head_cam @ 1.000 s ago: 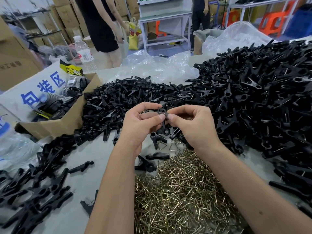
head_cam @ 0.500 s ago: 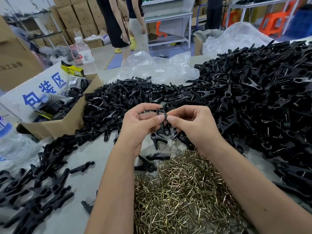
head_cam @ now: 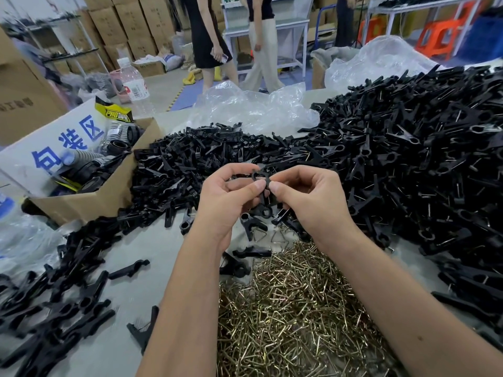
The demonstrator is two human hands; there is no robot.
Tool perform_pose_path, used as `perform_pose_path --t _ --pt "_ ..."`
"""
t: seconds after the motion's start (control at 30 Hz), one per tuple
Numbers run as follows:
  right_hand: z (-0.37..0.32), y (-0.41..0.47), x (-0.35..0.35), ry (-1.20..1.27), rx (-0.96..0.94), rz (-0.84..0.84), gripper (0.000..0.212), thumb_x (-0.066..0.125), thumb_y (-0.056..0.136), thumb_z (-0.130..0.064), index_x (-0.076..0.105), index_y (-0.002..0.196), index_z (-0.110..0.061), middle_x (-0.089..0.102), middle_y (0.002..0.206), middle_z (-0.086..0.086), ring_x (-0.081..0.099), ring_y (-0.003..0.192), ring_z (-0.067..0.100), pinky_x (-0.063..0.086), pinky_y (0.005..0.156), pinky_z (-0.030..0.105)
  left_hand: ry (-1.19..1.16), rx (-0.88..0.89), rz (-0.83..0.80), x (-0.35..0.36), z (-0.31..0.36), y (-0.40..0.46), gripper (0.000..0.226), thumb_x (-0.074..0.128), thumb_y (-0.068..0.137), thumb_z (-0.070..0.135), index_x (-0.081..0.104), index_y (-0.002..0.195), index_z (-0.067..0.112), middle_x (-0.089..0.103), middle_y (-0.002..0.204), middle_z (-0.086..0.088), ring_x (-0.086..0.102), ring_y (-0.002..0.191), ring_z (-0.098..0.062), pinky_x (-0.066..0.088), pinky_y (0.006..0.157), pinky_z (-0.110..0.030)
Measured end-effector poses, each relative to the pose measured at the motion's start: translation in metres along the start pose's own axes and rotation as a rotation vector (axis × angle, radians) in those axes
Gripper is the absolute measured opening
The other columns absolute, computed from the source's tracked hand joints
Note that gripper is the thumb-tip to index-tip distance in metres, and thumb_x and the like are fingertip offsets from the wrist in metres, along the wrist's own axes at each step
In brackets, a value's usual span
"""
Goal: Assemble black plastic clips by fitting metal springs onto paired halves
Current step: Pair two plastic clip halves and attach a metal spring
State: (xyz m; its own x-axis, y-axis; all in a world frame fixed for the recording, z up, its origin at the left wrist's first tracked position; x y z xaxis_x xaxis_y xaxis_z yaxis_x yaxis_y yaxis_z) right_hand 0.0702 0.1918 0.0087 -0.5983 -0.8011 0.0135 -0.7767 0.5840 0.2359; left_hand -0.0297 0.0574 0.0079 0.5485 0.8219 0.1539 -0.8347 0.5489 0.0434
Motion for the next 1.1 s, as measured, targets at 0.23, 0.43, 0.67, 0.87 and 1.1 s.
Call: perform_pose_path --t 0.23,0.43,0.67,0.87,1.1 --pt "0.0021 -0.0002 0.0003 0.005 -0.008 -0.008 0.01 0.081 0.086 -0.008 0.081 0.082 -0.018 0.077 0.077 0.005 0.068 0.069 0.014 0.059 0.068 0.03 -0.02 -0.058 -0.041 -0.0004 -0.0023 -0.0007 0.028 0.076 0.088 -0.001 0.071 0.114 0.008 0.078 0.092 -0.014 0.076 0.084 -0.02 0.058 0.069 -0.024" --pt "0.0029 -0.0003 0.0021 -0.093 -0.046 -0.04 0.007 0.083 0.085 -0.011 0.081 0.083 -0.018 0.076 0.073 0.0 0.069 0.067 0.009 0.055 0.066 0.026 0.05 -0.064 -0.049 -0.0062 -0.004 -0.0001 0.029 0.077 0.086 -0.004 0.07 0.112 0.008 0.074 0.078 -0.007 0.071 0.074 -0.016 0.057 0.07 -0.027" --pt "-0.0041 -0.0005 0.0013 0.027 -0.053 -0.076 0.004 0.083 0.086 -0.01 0.082 0.087 -0.014 0.076 0.073 0.005 0.068 0.061 0.014 0.055 0.059 0.023 -0.093 -0.079 -0.056 -0.0062 -0.0024 -0.0006 0.03 0.081 0.078 0.002 0.072 0.106 0.01 0.075 0.088 -0.011 0.073 0.081 -0.021 0.057 0.066 -0.024" --pt "-0.0003 0.0005 -0.002 0.118 -0.026 0.04 0.004 0.08 0.088 -0.005 0.08 0.087 -0.008 0.076 0.072 0.008 0.069 0.063 0.017 0.057 0.059 0.025 -0.03 -0.014 -0.036 0.001 -0.0023 0.0006 0.03 0.079 0.083 0.0 0.072 0.111 0.009 0.078 0.092 -0.014 0.075 0.086 -0.024 0.06 0.076 -0.03" --pt "0.0033 0.0007 0.0028 0.142 -0.003 -0.013 0.012 0.074 0.09 0.004 0.079 0.093 -0.006 0.08 0.083 0.009 0.079 0.079 0.023 0.064 0.076 0.03 -0.078 -0.005 -0.075 -0.0038 -0.0011 0.0006 0.032 0.075 0.085 -0.005 0.077 0.112 0.012 0.078 0.104 -0.02 0.075 0.093 -0.028 0.061 0.086 -0.033"
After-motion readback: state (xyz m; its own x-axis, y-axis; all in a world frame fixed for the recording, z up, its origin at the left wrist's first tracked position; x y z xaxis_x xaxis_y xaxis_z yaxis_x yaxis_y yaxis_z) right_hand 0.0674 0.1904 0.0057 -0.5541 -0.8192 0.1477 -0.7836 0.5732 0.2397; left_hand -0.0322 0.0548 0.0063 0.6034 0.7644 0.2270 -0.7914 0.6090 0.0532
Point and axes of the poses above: each hand's wrist, its own y-axis towards the middle knuckle, its own x-axis out of the palm, z = x × y, the point moved 6 cm from there along y, towards the middle knuckle
